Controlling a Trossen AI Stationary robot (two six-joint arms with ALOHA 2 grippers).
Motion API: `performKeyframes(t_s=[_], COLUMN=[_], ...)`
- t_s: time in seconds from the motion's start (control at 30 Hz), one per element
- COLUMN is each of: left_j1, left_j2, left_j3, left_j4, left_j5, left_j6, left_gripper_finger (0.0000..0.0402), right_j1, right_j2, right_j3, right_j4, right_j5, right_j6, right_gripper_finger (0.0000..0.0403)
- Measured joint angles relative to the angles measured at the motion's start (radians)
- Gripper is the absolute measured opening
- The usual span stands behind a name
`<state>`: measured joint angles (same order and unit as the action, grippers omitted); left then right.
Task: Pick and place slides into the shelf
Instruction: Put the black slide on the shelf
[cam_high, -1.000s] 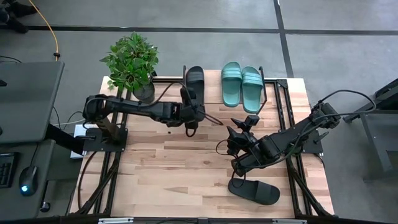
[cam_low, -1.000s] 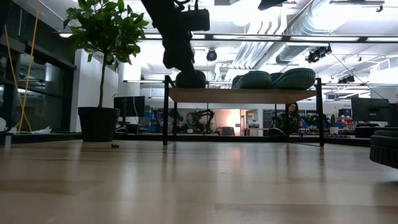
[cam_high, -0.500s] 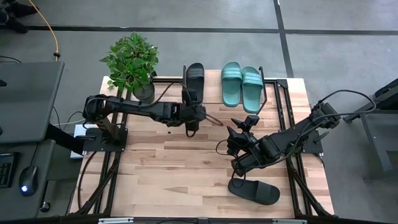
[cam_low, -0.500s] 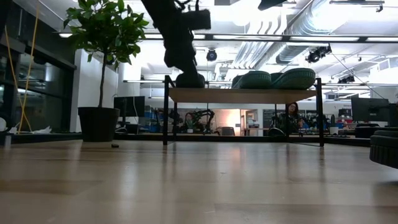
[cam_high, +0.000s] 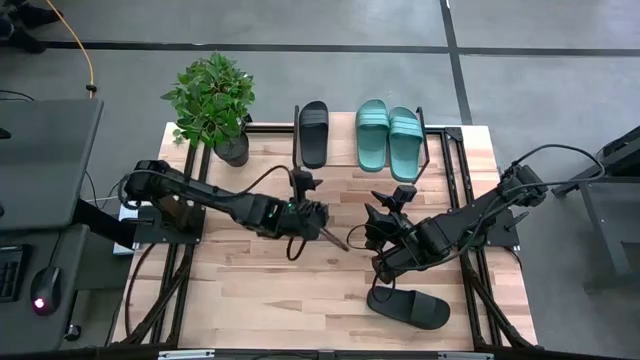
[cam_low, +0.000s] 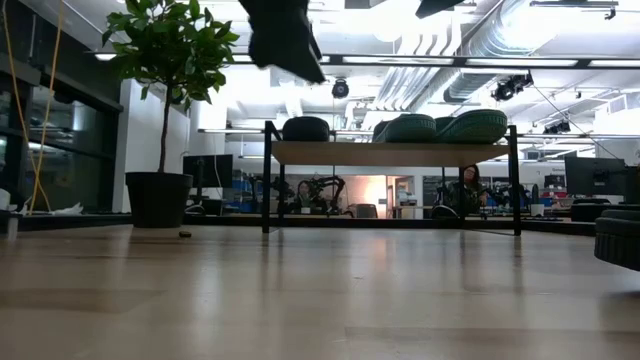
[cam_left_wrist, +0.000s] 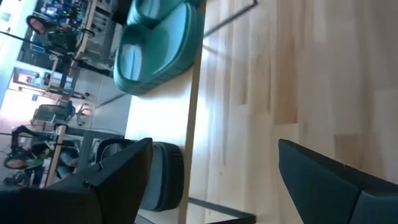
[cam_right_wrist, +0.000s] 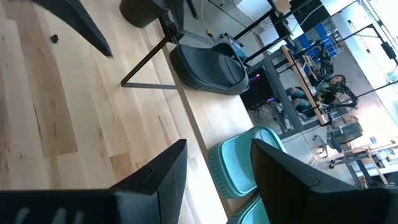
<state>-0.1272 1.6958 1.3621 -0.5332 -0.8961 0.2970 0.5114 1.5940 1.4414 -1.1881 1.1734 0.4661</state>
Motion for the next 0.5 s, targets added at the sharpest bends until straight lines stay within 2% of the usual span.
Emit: performKeyframes(t_s=[0.27,0.5], left_j1=[-0.115,-0.193], left_j2=[-0.054,-0.056], left_j3=[0.000,0.000], left_j4=[-0.036,-0.045], left_j5=[-0.037,-0.108], left_j6=[-0.116,-0.128], left_gripper_finger=[0.0326,0.0326], right_j1=[0.000,0.000], right_j2=[0.000,0.000], right_j3=[0.000,0.000], right_j4=[0.000,0.000], right_j5=[-0.051,-0.126], right_j6=[-0.003,-0.003], right_gripper_finger=[0.0167,0.0167])
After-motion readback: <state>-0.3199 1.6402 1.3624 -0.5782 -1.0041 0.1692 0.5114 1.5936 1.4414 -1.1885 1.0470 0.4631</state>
